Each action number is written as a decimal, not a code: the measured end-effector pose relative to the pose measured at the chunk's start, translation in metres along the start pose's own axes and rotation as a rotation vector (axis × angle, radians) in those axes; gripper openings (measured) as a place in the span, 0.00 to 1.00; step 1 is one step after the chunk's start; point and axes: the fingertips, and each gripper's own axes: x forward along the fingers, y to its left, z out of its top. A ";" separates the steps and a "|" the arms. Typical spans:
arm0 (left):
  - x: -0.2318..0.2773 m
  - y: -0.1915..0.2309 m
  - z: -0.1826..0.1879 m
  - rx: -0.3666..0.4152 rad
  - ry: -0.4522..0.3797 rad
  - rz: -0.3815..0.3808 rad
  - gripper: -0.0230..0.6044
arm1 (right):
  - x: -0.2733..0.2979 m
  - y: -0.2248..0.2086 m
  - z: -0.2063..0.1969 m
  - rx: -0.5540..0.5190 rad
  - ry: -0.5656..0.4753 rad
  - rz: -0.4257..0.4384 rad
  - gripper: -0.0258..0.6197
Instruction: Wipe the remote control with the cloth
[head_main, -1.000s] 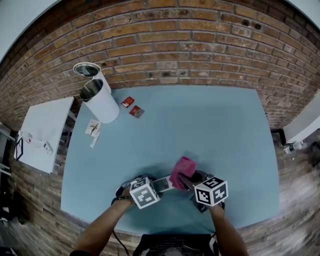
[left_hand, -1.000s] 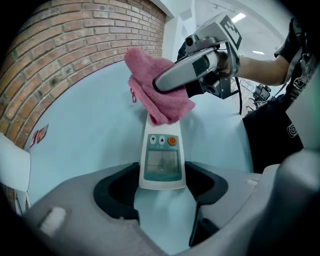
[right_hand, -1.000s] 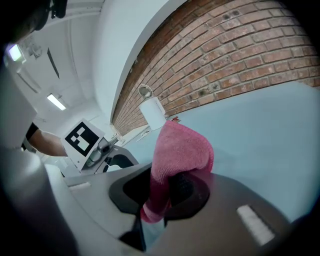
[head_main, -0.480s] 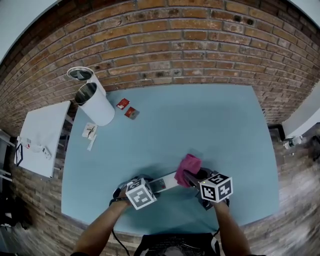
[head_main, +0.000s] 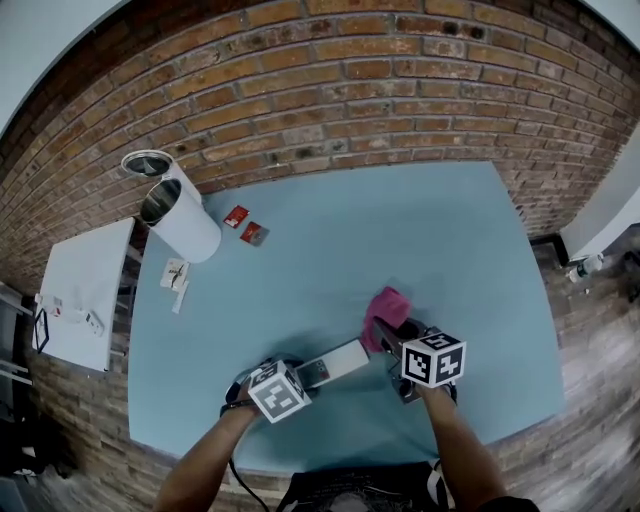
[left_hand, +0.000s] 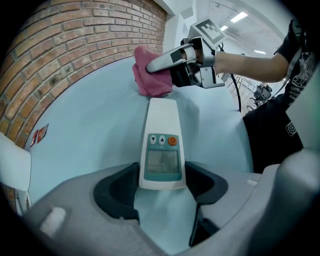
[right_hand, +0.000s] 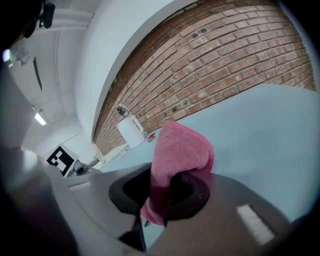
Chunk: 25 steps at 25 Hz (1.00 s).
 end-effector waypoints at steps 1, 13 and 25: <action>0.000 0.000 0.000 0.001 0.000 0.001 0.50 | 0.003 0.000 0.001 -0.001 -0.012 -0.005 0.14; 0.001 0.002 0.000 0.001 0.005 0.004 0.50 | 0.013 0.006 -0.010 -0.065 0.012 -0.056 0.14; 0.001 0.003 0.001 0.005 -0.001 0.001 0.50 | -0.005 0.005 -0.023 -0.055 0.019 -0.078 0.14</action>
